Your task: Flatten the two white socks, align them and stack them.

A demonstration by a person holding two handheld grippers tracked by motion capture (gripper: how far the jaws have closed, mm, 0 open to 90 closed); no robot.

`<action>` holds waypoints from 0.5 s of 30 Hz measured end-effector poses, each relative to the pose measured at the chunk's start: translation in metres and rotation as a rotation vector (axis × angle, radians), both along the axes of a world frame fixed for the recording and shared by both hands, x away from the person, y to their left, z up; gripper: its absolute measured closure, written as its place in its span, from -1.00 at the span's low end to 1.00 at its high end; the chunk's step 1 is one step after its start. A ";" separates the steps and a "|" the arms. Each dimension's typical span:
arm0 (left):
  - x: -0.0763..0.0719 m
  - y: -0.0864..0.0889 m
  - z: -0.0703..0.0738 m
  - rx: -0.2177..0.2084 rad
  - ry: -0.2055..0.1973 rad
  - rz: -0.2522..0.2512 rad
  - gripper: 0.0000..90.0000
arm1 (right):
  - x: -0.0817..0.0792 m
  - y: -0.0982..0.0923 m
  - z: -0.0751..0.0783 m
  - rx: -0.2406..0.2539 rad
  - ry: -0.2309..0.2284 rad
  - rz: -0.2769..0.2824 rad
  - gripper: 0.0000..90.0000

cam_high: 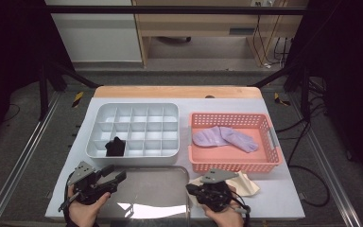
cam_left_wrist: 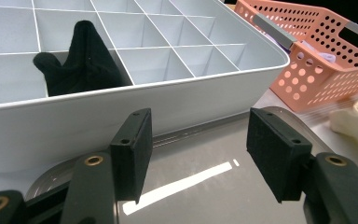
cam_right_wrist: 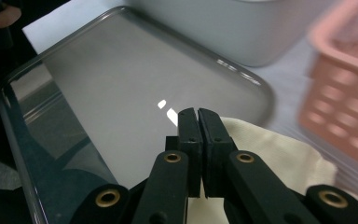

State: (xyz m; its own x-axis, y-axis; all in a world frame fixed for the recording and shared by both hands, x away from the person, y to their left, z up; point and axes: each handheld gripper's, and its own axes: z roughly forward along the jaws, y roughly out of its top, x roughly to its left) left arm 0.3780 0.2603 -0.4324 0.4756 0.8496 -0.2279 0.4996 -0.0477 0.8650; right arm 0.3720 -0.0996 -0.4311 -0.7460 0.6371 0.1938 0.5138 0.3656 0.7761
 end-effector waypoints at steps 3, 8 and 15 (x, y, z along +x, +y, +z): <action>0.000 0.000 -0.001 0.002 0.002 -0.002 -0.12 | 0.006 0.022 -0.008 -0.012 0.023 0.028 0.97; 0.000 -0.001 0.000 0.006 0.000 -0.006 -0.12 | 0.014 0.040 -0.025 -0.048 0.062 0.032 0.90; -0.004 -0.010 0.010 0.027 -0.021 -0.034 -0.14 | 0.014 0.023 -0.013 0.014 0.009 0.007 0.56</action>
